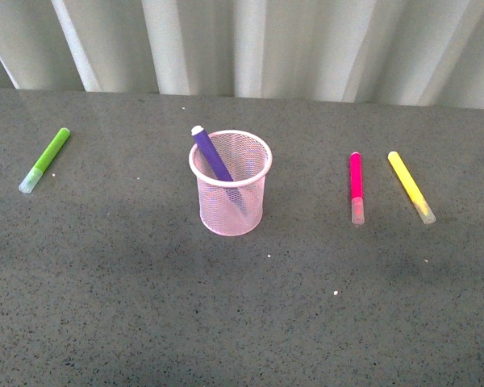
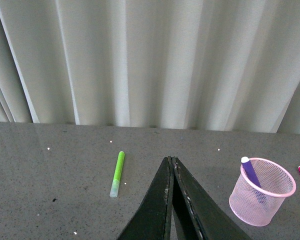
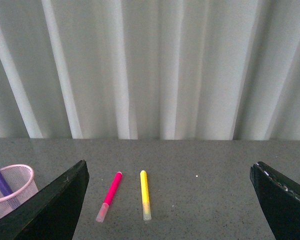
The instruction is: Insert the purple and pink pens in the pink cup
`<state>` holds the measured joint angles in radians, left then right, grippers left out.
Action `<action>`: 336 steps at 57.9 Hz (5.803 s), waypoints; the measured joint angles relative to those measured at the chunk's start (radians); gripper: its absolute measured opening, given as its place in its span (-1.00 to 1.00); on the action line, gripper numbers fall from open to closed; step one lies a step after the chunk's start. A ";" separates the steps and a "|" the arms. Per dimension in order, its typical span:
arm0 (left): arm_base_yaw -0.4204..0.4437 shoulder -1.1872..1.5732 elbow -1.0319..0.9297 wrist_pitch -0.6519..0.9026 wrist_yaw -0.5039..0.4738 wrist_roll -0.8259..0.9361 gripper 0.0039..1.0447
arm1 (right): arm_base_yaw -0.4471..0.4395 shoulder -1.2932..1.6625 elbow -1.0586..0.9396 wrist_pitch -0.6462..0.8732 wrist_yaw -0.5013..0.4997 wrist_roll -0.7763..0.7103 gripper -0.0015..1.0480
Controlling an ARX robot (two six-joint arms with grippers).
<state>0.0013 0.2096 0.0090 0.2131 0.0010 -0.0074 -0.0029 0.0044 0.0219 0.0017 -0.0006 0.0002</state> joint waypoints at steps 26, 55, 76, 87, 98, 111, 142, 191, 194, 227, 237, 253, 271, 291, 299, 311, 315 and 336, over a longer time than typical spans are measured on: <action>0.000 -0.205 0.000 -0.212 -0.001 0.000 -0.84 | 0.000 0.000 0.000 0.000 0.000 0.000 0.87; 0.000 -0.206 0.000 -0.212 -0.001 0.002 0.91 | -0.131 0.319 0.153 0.257 -0.512 0.130 0.87; 0.000 -0.206 0.000 -0.212 -0.001 0.002 0.88 | 0.036 1.509 0.917 0.365 0.019 0.048 0.87; 0.000 -0.206 0.000 -0.212 -0.001 0.002 0.88 | 0.154 1.966 1.318 -0.036 0.031 0.042 0.87; 0.000 -0.206 0.000 -0.212 -0.001 0.002 0.88 | 0.257 2.204 1.567 -0.288 0.038 0.116 0.87; 0.000 -0.206 0.000 -0.212 -0.001 0.003 0.88 | 0.278 2.292 1.622 -0.332 0.036 0.216 0.87; 0.000 -0.206 0.000 -0.212 -0.001 0.003 0.88 | 0.183 2.306 1.403 -0.135 0.018 0.343 0.87; 0.000 -0.206 0.000 -0.212 -0.001 0.003 0.88 | 0.174 2.419 1.500 -0.145 0.038 0.349 0.15; 0.000 -0.206 0.000 -0.212 -0.001 0.003 0.88 | 0.171 2.418 1.489 -0.133 0.042 0.348 -0.01; 0.000 -0.206 0.000 -0.212 -0.001 0.002 0.88 | 0.136 2.395 1.441 -0.101 0.036 0.343 -0.78; 0.000 -0.206 0.000 -0.212 -0.001 0.003 0.88 | 0.135 2.373 1.397 -0.011 -0.018 0.366 -0.78; 0.000 -0.206 0.000 -0.212 -0.001 0.003 0.88 | 0.147 2.135 1.206 0.396 -0.190 0.462 -0.78; 0.000 -0.206 0.000 -0.212 -0.001 0.003 0.88 | 0.180 1.828 0.964 0.912 -0.407 0.476 -0.79; 0.000 -0.206 0.000 -0.212 -0.001 0.003 0.88 | 0.276 1.941 0.893 1.047 -0.470 0.323 -0.79; 0.000 -0.206 0.000 -0.212 -0.001 0.003 0.88 | 0.334 2.003 0.937 1.035 -0.438 0.266 -0.79; 0.000 -0.206 0.000 -0.212 -0.001 0.003 0.88 | 0.393 2.100 1.023 0.987 -0.400 0.177 -0.79; 0.000 -0.206 0.000 -0.212 -0.001 0.003 0.88 | 0.411 2.135 1.047 0.978 -0.394 0.150 -0.79; 0.000 -0.206 0.000 -0.212 -0.001 0.003 0.88 | 0.438 2.203 1.065 0.998 -0.393 0.112 -0.79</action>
<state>0.0013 0.0032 0.0093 0.0006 -0.0002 -0.0048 0.4351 2.2078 1.0866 1.0000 -0.3931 0.1120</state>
